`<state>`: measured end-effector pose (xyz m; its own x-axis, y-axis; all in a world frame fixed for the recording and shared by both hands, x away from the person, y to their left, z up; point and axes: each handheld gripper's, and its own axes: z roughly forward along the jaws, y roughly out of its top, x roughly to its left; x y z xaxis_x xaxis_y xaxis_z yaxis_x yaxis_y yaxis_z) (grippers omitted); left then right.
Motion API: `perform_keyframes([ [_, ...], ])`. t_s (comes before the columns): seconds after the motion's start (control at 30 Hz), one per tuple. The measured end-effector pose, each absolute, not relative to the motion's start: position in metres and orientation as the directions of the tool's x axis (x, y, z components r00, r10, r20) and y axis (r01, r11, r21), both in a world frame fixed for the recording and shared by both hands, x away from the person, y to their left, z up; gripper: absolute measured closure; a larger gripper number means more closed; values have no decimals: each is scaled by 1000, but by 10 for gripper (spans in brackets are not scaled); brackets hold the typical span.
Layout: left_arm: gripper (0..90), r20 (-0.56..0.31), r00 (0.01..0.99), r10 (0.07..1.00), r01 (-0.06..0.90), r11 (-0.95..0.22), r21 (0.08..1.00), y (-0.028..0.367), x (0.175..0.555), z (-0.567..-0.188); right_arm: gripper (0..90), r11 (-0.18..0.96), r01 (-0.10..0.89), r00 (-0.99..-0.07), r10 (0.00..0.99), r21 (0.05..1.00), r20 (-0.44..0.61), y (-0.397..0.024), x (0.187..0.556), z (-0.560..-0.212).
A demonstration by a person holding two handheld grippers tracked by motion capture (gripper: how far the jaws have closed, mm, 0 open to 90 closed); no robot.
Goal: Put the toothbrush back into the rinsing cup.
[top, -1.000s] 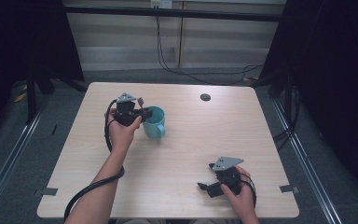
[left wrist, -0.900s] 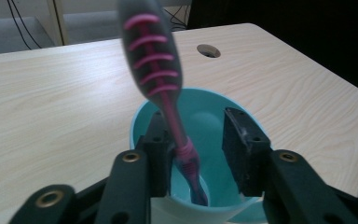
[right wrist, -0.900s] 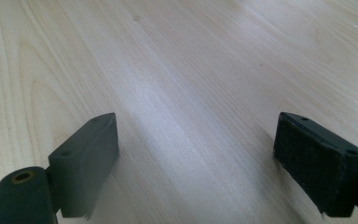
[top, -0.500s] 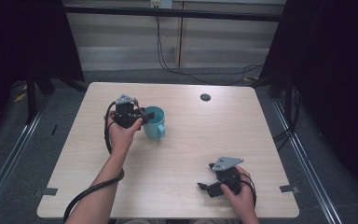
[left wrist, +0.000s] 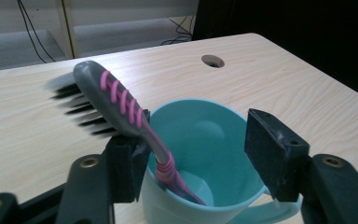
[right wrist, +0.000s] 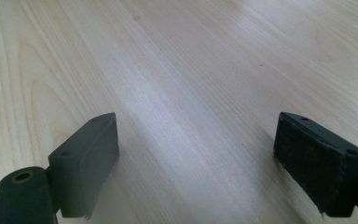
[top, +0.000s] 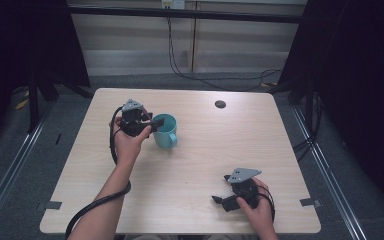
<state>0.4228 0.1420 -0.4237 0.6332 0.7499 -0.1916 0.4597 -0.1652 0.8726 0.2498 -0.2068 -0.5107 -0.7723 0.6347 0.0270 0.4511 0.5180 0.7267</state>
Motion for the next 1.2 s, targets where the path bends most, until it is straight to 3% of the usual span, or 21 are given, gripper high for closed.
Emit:
perform_keyframes([
  [1.2, 258, -198, 629, 752, 488, -184, 853, 164, 406, -443, 135, 519, 451, -773, 634, 726, 27, -207, 250, -511],
])
